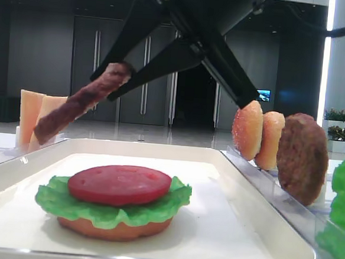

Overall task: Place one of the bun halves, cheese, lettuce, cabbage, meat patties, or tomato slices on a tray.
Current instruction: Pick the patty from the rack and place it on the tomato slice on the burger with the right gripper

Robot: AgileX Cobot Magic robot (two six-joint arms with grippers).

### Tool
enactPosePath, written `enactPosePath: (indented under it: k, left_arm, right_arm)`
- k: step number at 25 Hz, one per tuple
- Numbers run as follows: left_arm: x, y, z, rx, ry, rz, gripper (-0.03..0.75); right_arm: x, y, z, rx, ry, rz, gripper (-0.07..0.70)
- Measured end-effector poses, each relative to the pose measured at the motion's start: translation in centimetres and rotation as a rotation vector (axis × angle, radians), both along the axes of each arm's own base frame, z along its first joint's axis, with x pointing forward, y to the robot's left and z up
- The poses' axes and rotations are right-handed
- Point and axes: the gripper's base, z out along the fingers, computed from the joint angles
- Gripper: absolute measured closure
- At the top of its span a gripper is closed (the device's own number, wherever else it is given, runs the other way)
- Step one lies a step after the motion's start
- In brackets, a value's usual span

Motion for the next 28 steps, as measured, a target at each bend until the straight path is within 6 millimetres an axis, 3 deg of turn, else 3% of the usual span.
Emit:
enactPosePath:
  k: [9, 28]
  left_arm:
    - [0.0, 0.0, 0.0, 0.000, 0.000, 0.000, 0.716]
    - [0.0, 0.0, 0.0, 0.000, 0.000, 0.000, 0.716]
  right_arm:
    - [0.5, 0.2, -1.9, -0.029, 0.034, -0.002, 0.498]
    - [1.2, -0.5, -2.0, -0.034, 0.034, -0.023, 0.498]
